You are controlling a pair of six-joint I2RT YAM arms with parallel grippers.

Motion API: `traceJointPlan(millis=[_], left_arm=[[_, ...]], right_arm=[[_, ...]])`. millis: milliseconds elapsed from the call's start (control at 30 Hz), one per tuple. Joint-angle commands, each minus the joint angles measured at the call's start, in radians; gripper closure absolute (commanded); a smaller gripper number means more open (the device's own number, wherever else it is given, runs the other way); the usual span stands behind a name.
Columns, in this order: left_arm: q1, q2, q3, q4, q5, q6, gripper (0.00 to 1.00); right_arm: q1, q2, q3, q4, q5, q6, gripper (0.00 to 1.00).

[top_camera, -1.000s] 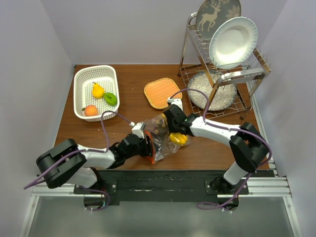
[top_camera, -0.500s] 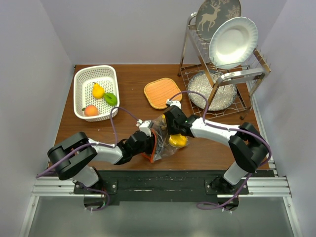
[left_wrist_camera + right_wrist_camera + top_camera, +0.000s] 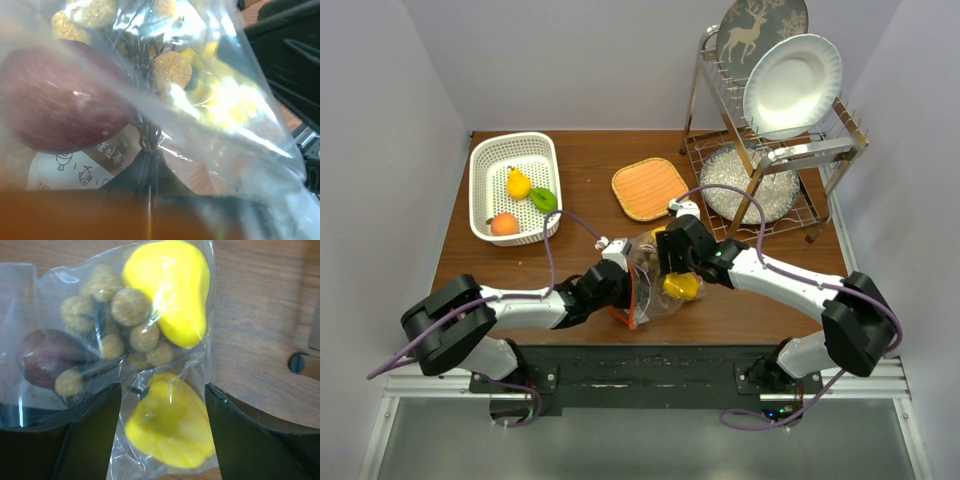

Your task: Open the zip-top bag and remove the fake food

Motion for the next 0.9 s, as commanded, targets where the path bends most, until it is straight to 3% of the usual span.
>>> traceJointPlan(millis=[0, 300, 333, 433, 533, 867], left_arm=[[-0.004, -0.079, 0.083, -0.148, -0.027, 0.039, 1.0], [-0.003, -0.139, 0.168, -0.396, 0.015, 0.086, 1.0], [-0.003, -0.146, 0.168, -0.409, 0.015, 0.086, 1.0], [-0.003, -0.17, 0.173, -0.461, 0.009, 0.091, 1.0], [0.002, -0.21, 0.173, -0.508, 0.018, 0.091, 1.0], [0.104, -0.288, 0.212, -0.689, 0.192, 0.126, 1.0]], right_arm=[[0.005, -0.056, -0.047, 0.009, 0.026, 0.0, 0.41], [0.001, 0.036, -0.017, 0.024, 0.065, -0.001, 0.48], [0.001, 0.044, -0.014, 0.026, 0.072, 0.0, 0.52], [0.001, 0.055, -0.002, 0.015, 0.122, 0.016, 0.82], [0.001, 0.059, 0.02, -0.008, 0.185, 0.016, 0.97], [0.017, 0.068, 0.061, -0.029, 0.3, -0.03, 1.0]])
